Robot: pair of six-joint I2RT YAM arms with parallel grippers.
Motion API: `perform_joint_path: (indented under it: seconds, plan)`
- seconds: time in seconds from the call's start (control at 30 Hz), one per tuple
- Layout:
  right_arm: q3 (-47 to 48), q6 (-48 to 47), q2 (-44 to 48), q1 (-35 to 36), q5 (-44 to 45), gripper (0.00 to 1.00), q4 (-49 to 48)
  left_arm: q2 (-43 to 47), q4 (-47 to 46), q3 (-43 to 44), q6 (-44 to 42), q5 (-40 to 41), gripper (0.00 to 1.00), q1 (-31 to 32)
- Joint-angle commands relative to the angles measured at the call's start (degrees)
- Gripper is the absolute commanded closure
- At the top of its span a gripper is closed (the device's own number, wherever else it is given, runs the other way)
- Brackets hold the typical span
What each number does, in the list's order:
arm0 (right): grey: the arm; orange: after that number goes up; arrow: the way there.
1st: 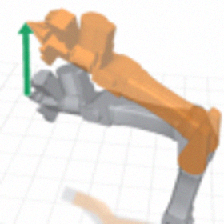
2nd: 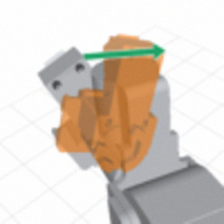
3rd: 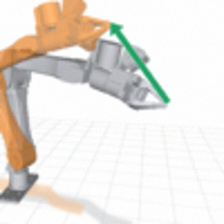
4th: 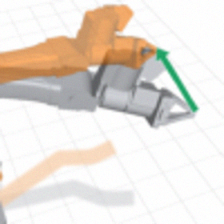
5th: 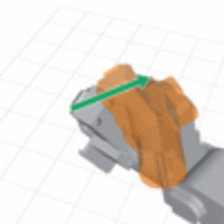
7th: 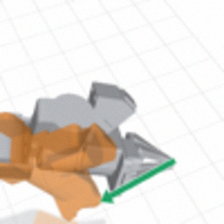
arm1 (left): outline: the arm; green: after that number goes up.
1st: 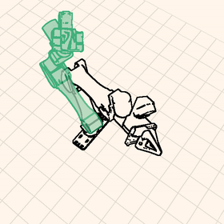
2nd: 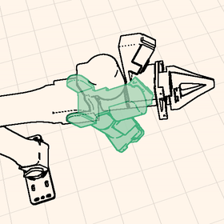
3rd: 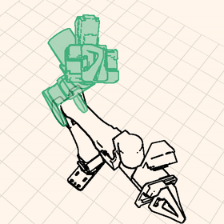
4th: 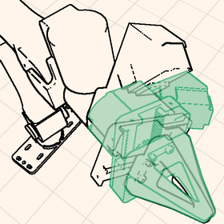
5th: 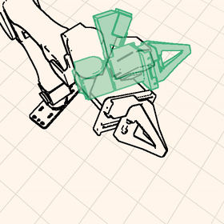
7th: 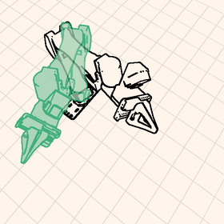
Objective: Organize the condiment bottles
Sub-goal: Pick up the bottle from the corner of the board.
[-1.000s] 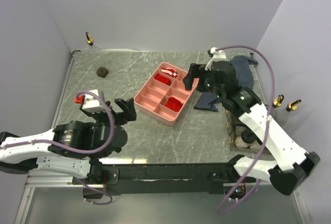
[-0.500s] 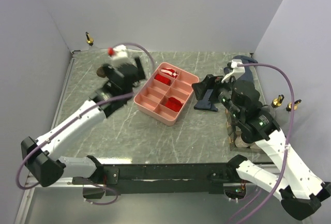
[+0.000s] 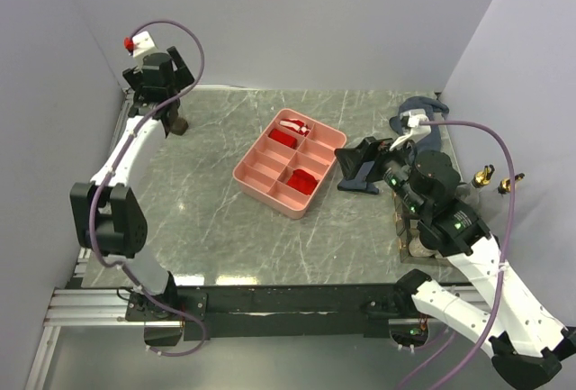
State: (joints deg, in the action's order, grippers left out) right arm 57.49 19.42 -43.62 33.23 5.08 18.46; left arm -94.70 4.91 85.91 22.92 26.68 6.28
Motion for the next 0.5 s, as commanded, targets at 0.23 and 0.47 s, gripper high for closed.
perform_joint_path:
  seconds: [0.23,0.47]
  plan:
    - [-0.37,-2.10,-3.23,-0.19,-0.52,0.00,-3.08,-11.46,-9.21,8.48,-4.37,-6.27,0.10,-5.84]
    - [-1.24,-1.84,-3.40,-0.10,-0.07,0.00,-4.48,-16.48,-12.46,12.08,-11.13,-8.04,0.21,-6.11]
